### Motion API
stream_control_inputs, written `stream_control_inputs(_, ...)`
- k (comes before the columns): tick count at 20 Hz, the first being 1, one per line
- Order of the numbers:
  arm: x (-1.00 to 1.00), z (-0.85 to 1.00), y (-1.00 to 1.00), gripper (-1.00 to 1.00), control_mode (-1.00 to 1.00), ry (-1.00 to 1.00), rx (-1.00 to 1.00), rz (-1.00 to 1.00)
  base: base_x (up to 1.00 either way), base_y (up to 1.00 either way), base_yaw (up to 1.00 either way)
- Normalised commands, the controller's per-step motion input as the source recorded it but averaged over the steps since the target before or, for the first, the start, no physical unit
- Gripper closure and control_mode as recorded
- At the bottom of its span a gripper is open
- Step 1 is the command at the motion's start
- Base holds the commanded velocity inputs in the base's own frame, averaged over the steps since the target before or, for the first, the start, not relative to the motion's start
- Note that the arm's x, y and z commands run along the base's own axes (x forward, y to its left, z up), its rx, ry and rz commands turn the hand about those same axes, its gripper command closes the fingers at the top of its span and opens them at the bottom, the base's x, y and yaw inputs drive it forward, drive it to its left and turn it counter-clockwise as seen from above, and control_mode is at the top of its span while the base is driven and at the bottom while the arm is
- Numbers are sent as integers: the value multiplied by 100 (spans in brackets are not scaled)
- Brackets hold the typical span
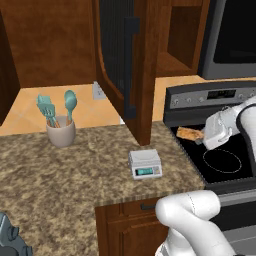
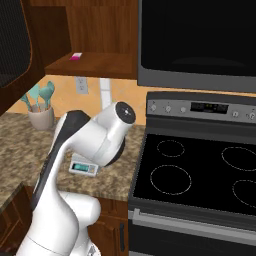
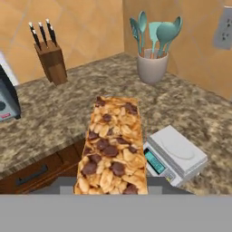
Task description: Pick the bar and place it on the digital scale for weighing, and close the cabinet.
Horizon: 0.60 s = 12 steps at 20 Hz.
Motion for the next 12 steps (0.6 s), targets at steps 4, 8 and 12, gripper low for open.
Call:
stream_control_inputs(4,55,-77,43,100,-100,0,-6,34,0,0,0)
stream_control_inputs(8,61,-41,32,100,-100,0,-1,22,0,0,0)
stream_control_inputs(12,37,-24,54,100,-100,0,-2,10,0,0,0)
